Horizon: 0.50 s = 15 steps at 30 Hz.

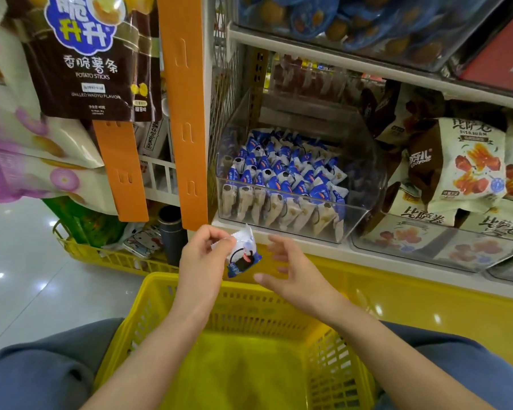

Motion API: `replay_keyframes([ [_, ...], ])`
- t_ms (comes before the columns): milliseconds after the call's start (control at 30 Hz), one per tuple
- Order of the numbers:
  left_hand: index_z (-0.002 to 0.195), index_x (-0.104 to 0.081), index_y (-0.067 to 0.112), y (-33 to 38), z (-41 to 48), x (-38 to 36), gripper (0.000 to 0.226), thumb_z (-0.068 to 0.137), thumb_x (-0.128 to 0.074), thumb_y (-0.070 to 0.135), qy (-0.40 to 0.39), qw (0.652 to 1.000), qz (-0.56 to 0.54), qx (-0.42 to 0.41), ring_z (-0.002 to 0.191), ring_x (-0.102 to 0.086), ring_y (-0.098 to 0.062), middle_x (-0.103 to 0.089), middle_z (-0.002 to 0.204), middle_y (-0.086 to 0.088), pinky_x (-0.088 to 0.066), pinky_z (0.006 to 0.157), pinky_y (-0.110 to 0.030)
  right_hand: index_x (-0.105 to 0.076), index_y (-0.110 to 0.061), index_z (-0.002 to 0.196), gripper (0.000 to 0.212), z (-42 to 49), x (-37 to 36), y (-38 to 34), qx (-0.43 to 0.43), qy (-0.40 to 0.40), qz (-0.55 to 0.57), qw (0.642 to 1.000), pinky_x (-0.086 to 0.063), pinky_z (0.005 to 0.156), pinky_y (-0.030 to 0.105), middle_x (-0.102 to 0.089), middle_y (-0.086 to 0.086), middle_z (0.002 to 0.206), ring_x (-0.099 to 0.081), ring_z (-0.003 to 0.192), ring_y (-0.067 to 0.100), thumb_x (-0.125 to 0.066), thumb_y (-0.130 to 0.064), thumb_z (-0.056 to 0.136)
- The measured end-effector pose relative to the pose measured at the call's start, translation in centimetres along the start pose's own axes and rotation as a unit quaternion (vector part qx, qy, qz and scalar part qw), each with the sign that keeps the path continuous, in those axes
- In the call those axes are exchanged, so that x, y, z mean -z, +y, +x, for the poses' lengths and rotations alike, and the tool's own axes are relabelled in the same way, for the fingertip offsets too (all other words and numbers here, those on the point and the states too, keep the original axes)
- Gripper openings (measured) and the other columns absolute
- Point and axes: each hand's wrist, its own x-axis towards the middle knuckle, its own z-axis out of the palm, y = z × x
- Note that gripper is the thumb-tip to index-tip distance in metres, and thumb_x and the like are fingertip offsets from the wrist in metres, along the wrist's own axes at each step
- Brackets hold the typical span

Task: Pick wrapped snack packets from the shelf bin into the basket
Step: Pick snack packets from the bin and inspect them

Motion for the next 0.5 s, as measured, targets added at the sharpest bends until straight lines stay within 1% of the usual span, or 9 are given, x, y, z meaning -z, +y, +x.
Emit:
replay_keyframes([
  [33,0.071,-0.055,0.019,0.1,-0.1,0.0,0.017,0.088,-0.057,0.013,-0.014,0.999,0.036,-0.029,0.062,-0.047,-0.005,-0.053,0.062,0.012,-0.039,0.058,-0.016,-0.032,-0.019,0.139,0.066,-0.1,0.0,-0.2,0.037,0.016,0.001,0.999,-0.039,0.097,0.019,-0.046,-0.006,0.128,-0.044,0.116,0.005,-0.067,-0.022,0.083],
  [100,0.074,-0.055,0.020,0.4,-0.4,-0.3,0.017,0.088,-0.057,0.012,-0.056,0.993,0.076,-0.076,0.053,-0.044,0.001,-0.053,0.058,0.018,-0.035,0.050,-0.010,-0.041,-0.021,0.135,0.054,-0.1,0.1,-0.4,0.087,0.033,0.033,0.995,-0.041,0.100,0.022,-0.052,-0.007,0.126,-0.049,0.115,0.003,-0.063,-0.025,0.086],
  [133,0.075,-0.054,0.020,0.5,-0.6,-0.5,0.017,0.089,-0.056,0.011,-0.074,0.990,0.083,-0.089,0.052,-0.045,0.003,-0.054,0.059,0.018,-0.035,0.050,-0.008,-0.048,-0.021,0.130,0.045,-0.1,0.2,-0.5,0.099,0.039,0.043,0.993,-0.044,0.098,0.025,-0.058,-0.006,0.121,-0.054,0.111,0.002,-0.062,-0.026,0.087],
  [200,0.076,-0.054,0.021,0.4,-1.0,-0.8,0.018,0.090,-0.056,0.012,-0.088,0.986,0.099,-0.102,0.053,-0.046,0.003,-0.054,0.061,0.015,-0.035,0.050,-0.009,-0.061,-0.020,0.111,0.024,-0.1,0.3,-0.6,0.109,0.049,0.051,0.992,-0.051,0.089,0.031,-0.068,-0.005,0.102,-0.062,0.095,0.002,-0.061,-0.024,0.087],
  [267,0.077,-0.055,0.023,0.2,-1.1,-0.8,0.016,0.091,-0.055,0.015,-0.090,0.983,0.117,-0.109,0.052,-0.046,0.002,-0.054,0.060,0.015,-0.035,0.049,-0.010,-0.062,-0.022,0.096,0.009,-0.2,0.3,-0.6,0.105,0.057,0.068,0.991,-0.054,0.081,0.033,-0.069,-0.003,0.090,-0.064,0.086,0.006,-0.063,-0.021,0.087],
  [333,0.078,-0.055,0.022,0.2,-1.2,-0.8,0.015,0.091,-0.056,0.015,-0.090,0.982,0.122,-0.110,0.052,-0.047,0.002,-0.055,0.059,0.017,-0.035,0.049,-0.010,-0.061,-0.024,0.088,0.006,-0.1,0.4,-0.6,0.101,0.064,0.077,0.990,-0.054,0.076,0.031,-0.068,-0.003,0.086,-0.064,0.083,0.007,-0.065,-0.020,0.085],
  [433,0.078,-0.057,0.020,0.3,-1.0,-0.8,0.014,0.091,-0.056,0.015,-0.091,0.985,0.107,-0.098,0.056,-0.051,0.000,-0.059,0.066,0.003,-0.040,0.050,-0.012,-0.063,-0.025,0.085,0.004,-0.2,0.6,-0.6,0.115,0.080,0.063,0.988,-0.053,0.074,0.024,-0.068,-0.008,0.084,-0.062,0.081,0.001,-0.065,-0.021,0.085],
  [500,0.078,-0.058,0.019,0.3,-0.8,-0.7,0.013,0.091,-0.056,0.016,-0.099,0.988,0.089,-0.073,0.063,-0.058,-0.006,-0.062,0.072,-0.004,-0.046,0.055,-0.019,-0.065,-0.024,0.084,0.003,-0.4,0.6,-0.7,0.142,0.102,0.026,0.984,-0.052,0.073,0.023,-0.066,-0.011,0.082,-0.061,0.080,0.001,-0.065,-0.021,0.084],
])
